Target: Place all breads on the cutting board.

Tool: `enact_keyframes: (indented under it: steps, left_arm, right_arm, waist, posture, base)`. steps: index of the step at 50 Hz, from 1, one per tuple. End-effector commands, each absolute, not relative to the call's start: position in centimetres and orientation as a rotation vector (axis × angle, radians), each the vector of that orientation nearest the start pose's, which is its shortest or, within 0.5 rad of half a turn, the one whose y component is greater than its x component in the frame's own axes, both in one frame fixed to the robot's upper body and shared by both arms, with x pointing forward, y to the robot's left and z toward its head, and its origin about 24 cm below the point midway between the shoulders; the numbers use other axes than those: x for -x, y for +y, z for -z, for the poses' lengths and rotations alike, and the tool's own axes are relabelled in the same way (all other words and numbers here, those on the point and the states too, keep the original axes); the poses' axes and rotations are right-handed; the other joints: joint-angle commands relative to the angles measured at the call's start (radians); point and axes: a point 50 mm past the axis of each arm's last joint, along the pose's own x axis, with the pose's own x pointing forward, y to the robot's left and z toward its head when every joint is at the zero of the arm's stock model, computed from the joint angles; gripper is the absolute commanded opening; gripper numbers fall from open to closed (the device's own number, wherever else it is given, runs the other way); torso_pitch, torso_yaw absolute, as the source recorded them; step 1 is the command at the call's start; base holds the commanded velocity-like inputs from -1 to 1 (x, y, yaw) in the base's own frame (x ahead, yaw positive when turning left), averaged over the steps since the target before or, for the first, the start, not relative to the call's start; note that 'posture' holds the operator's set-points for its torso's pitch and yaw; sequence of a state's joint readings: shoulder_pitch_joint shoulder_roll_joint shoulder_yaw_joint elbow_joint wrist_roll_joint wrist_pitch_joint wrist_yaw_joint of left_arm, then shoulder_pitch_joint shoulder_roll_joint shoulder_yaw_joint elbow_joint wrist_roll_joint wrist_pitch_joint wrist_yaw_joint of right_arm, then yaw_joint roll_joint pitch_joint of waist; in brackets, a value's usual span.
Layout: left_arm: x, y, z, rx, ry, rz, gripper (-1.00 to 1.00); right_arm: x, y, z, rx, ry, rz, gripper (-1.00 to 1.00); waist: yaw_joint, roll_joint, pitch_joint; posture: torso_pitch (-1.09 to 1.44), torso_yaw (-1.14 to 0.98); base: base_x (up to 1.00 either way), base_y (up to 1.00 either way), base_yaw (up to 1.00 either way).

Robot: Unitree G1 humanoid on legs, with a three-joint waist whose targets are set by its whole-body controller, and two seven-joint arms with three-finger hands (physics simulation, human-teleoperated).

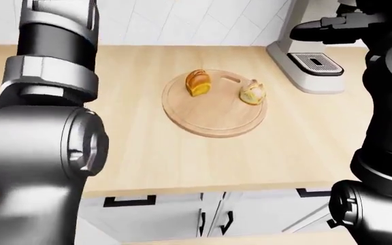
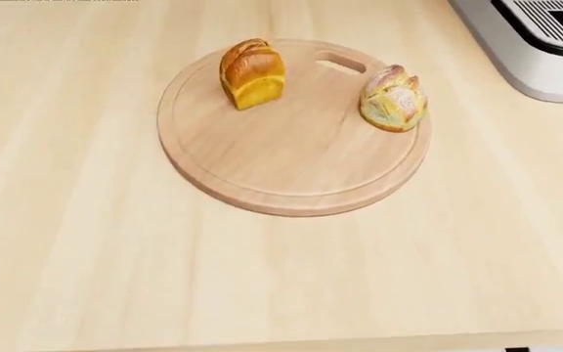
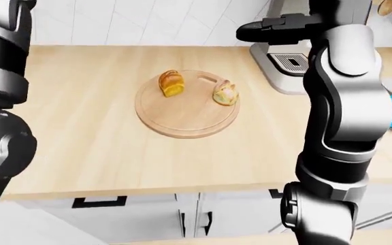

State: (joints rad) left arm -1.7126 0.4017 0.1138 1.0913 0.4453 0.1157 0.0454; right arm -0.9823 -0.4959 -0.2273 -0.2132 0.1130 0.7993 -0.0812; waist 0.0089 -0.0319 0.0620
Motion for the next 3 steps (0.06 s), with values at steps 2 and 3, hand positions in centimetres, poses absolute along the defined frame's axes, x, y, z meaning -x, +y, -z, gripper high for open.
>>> enact_keyframes:
  steps: [2, 3]
  left_arm:
    - [-36.96, 16.91, -45.23, -0.517, -0.655, -0.29, 1.0]
    - [-36.49, 17.4, -45.32, -0.488, -0.666, -0.299, 1.0]
  right_arm:
    - [-29.87, -21.62, -35.95, 0.19, -0.549, 0.25, 1.0]
    - [-29.82, -21.6, -35.97, 0.19, -0.549, 0.249, 1.0]
  waist:
    - [-0.001, 0.002, -0.03]
    - [-0.002, 0.003, -0.029]
  posture:
    - [0.0, 0.0]
    - [0.0, 0.0]
  base:
    - [0.0, 0.0, 0.0]
    - [0.0, 0.0, 0.0]
